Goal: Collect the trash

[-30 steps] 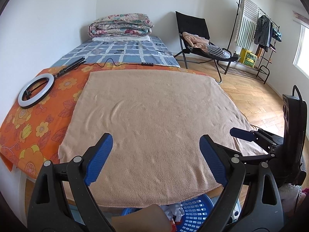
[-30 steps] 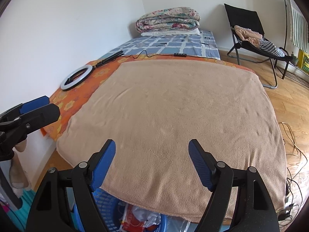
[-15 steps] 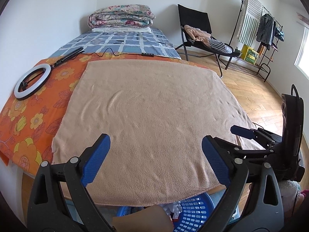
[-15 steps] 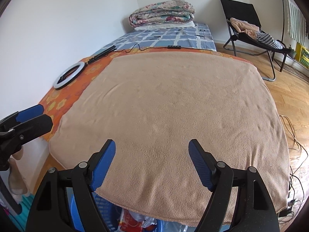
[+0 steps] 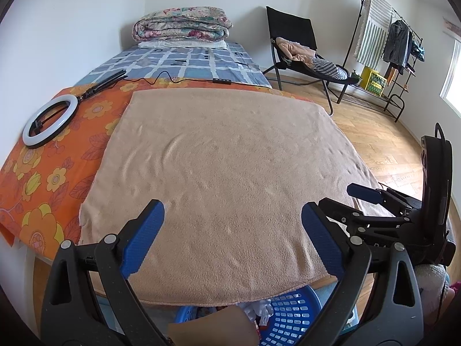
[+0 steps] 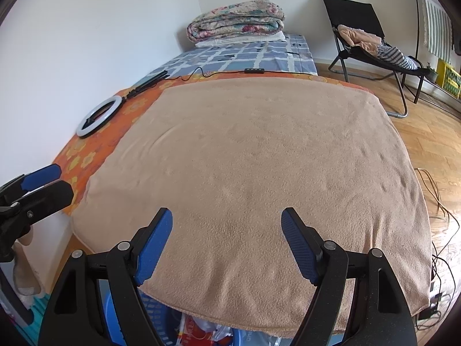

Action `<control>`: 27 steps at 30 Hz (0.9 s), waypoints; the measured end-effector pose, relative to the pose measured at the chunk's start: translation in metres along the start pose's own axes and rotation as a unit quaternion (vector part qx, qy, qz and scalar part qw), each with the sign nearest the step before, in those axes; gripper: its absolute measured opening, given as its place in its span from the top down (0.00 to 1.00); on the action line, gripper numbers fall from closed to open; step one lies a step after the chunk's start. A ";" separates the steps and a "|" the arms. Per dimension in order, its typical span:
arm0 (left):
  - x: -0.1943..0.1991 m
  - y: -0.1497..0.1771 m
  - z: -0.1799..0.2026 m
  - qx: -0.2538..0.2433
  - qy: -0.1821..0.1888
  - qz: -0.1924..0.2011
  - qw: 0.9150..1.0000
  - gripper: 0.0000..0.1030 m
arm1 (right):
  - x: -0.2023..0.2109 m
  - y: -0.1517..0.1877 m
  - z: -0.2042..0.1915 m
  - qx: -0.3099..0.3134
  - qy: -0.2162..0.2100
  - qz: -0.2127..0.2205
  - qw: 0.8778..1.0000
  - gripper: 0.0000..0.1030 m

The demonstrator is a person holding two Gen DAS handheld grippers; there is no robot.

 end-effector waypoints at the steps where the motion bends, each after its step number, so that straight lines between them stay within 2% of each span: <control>1: 0.000 0.000 0.000 0.000 0.000 0.000 1.000 0.05 | 0.000 0.000 0.000 -0.001 0.001 0.000 1.000 0.24; 27: -0.001 0.000 0.000 0.000 -0.001 -0.001 1.000 0.05 | 0.000 0.002 0.002 -0.007 0.000 0.001 1.000 0.24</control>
Point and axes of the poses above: each gripper's, at about its wrist camera, not at the fingertips, and x roughly against the way its jaws point, z to its right, y to its underside, the point moved 3 cm from there along -x, roughly the way its jaws point, and after that the axes turned 6 degrees about x, right-handed, at the moved point
